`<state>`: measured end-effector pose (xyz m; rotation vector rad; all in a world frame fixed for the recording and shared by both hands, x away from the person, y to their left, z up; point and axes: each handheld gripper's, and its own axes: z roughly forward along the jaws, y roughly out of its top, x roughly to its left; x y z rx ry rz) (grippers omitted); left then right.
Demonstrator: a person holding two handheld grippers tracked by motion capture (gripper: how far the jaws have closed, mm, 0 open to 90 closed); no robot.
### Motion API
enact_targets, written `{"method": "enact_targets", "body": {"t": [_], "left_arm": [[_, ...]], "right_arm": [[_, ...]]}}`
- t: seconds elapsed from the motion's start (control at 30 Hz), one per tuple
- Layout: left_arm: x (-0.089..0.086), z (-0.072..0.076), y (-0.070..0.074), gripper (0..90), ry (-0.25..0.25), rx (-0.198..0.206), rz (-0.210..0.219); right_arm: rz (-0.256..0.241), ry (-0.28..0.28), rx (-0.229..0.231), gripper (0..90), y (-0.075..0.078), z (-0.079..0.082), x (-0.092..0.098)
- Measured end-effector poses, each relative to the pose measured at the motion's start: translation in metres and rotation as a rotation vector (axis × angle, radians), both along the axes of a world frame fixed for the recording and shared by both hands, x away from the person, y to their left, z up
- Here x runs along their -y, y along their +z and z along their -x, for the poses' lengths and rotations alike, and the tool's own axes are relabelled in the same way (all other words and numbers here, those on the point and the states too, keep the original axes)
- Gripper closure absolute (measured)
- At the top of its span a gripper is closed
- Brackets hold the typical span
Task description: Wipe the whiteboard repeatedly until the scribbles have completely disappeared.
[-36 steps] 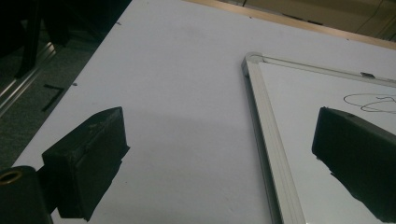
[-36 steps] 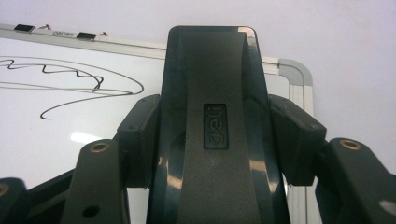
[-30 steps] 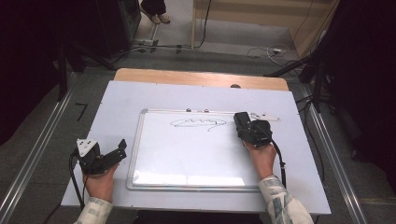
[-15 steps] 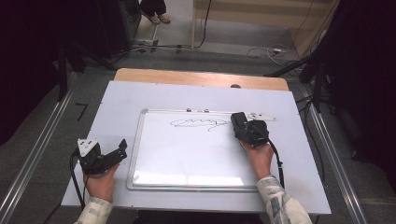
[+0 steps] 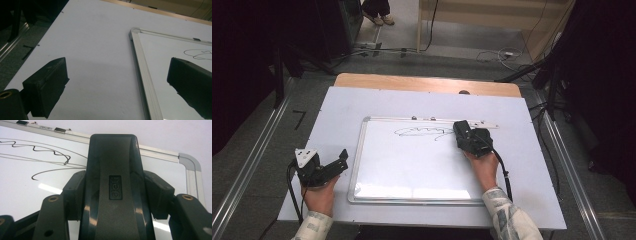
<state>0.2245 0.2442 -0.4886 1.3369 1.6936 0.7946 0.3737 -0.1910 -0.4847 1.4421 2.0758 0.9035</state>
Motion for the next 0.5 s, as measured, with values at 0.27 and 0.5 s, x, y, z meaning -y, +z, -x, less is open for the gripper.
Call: {"method": "enact_targets", "body": {"t": [0.27, 0.5], "left_arm": [[-0.0002, 0.0, -0.0002, 3.7, 0.0, -0.001, -0.001], [0.0002, -0.0004, -0.0003, 3.7, 0.0, -0.001, 0.0]], "right_arm": [[0.008, 0.008, -0.004, 38.7, -0.0028, -0.0031, -0.0067], [0.021, 0.009, -0.006, 38.6, -0.0064, -0.0048, -0.0076]]}}
